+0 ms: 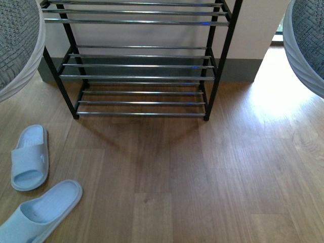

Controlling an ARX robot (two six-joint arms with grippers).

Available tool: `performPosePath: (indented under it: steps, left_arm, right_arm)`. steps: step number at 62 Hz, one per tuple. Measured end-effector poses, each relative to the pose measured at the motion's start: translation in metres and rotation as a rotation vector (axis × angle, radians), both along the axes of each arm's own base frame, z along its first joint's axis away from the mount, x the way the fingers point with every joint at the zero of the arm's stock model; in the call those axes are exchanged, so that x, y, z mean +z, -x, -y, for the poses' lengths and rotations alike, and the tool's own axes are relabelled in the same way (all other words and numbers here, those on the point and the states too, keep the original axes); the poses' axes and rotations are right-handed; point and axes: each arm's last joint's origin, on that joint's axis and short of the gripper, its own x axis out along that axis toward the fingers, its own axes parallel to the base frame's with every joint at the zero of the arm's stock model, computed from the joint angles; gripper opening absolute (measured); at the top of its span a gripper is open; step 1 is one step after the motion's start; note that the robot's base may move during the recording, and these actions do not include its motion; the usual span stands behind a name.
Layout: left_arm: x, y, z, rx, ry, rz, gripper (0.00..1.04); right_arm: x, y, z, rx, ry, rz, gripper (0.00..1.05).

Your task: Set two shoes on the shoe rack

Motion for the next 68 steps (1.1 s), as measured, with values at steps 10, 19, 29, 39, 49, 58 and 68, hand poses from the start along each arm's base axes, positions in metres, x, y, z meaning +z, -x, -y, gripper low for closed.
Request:
performPosePath:
  steps: [10, 19, 29, 39, 49, 58, 68]
  left_arm:
    - [-0.0001, -0.0001, 0.0001, -0.003, 0.002, -0.001, 0.02]
    - [-0.0001, -0.0001, 0.0002, -0.006, 0.003, -0.002, 0.02]
    - [-0.0001, -0.0001, 0.0002, -0.006, 0.004, -0.001, 0.02]
    - [-0.0002, -0.0001, 0.0003, -0.008, 0.004, -0.002, 0.02]
    - [-0.0003, -0.0001, 0.0003, -0.008, 0.004, -0.002, 0.02]
    - [-0.0002, -0.0001, 0.0002, -0.007, 0.003, -0.002, 0.02]
    - [-0.0003, -0.0001, 0.0003, -0.008, 0.005, -0.003, 0.02]
  right_arm:
    - [0.0000, 0.0001, 0.0003, -0.007, 0.003, -0.001, 0.01]
    - [0.0000, 0.0001, 0.0003, -0.007, 0.003, -0.002, 0.01]
    - [0.0000, 0.0001, 0.0003, -0.009, 0.004, -0.002, 0.01]
    - [-0.0001, 0.0000, 0.0003, -0.008, 0.003, -0.002, 0.01]
    - [-0.0002, 0.0001, 0.0003, -0.008, 0.003, -0.002, 0.01]
    - [-0.0002, 0.0001, 0.0003, -0.008, 0.003, -0.002, 0.01]
    - [-0.0002, 0.0001, 0.0003, -0.009, 0.003, -0.002, 0.01]
